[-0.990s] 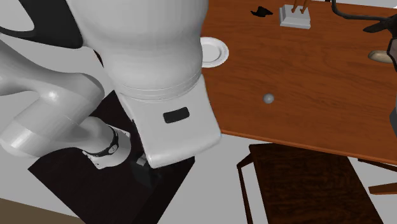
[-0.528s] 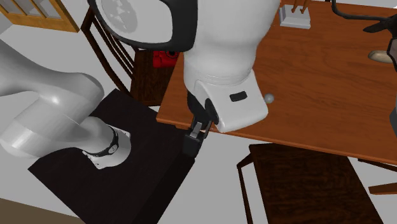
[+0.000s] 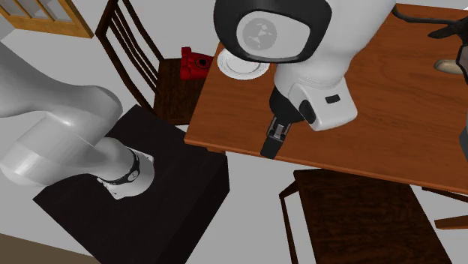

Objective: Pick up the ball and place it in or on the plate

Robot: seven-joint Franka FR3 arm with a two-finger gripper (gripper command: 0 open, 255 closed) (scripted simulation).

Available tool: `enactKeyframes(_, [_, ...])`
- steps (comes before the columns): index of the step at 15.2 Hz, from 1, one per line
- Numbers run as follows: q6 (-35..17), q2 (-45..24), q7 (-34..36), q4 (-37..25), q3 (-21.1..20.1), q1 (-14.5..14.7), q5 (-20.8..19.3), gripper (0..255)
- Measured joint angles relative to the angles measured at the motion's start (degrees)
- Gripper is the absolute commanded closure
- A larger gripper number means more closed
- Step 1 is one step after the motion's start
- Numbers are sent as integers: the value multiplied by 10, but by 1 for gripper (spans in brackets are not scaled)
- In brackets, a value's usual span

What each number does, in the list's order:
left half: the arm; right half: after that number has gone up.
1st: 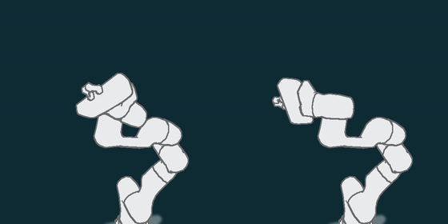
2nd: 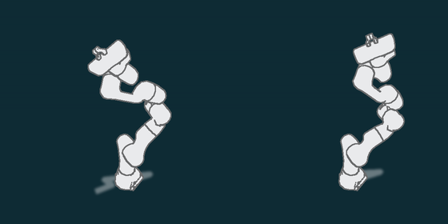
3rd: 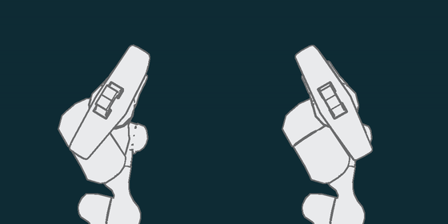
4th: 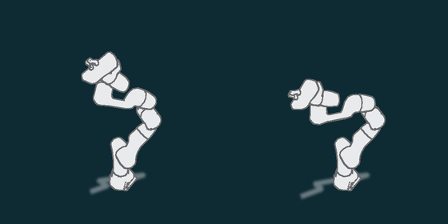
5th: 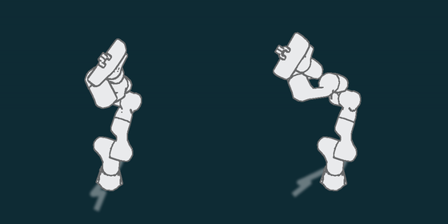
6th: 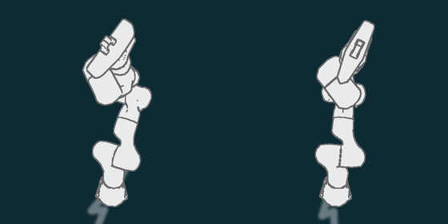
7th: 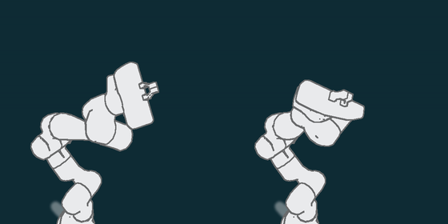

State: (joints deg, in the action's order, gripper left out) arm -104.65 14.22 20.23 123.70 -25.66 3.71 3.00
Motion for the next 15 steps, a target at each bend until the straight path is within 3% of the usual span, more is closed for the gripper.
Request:
enactKeyframes(7, [-14, -155, 106, -114, -50, 21, -37, 0])
enactKeyframes(15, [-3, -350, 214, -287, -65, 88, -105, 0])
